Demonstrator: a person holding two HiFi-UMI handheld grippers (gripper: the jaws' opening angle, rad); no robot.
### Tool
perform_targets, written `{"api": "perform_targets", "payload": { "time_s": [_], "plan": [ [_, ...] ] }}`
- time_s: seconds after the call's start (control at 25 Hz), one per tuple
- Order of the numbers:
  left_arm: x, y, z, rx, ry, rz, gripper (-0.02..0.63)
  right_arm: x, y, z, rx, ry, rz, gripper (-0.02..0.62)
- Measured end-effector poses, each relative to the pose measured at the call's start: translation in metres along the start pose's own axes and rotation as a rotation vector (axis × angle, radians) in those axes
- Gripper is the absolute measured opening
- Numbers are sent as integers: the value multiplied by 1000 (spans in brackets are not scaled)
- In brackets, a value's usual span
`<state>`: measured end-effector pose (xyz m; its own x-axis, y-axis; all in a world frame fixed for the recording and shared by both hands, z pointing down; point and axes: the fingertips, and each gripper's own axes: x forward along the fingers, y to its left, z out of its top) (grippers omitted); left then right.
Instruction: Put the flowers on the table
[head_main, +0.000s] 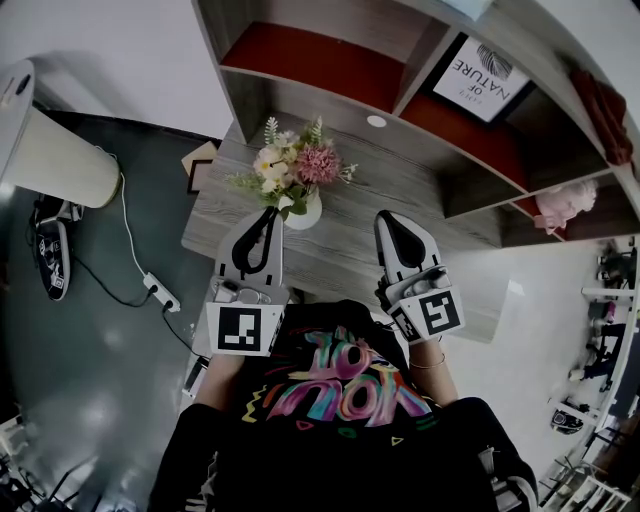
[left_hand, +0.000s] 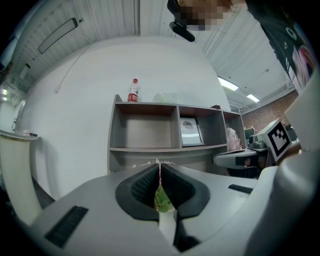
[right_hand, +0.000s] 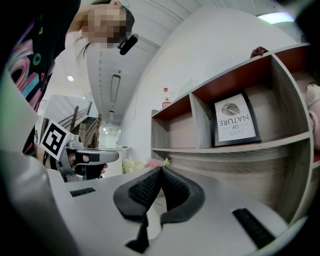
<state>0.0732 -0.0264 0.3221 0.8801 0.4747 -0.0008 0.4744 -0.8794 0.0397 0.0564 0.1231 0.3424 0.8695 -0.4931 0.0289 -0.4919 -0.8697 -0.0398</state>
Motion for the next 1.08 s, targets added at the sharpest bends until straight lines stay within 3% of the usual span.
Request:
{"api": "perform_targets", "payload": {
  "time_s": [1.08],
  "plan": [
    [-16,19,-5,-2,14,26,32,6,14,-8,-29,30,20,15]
  ]
}}
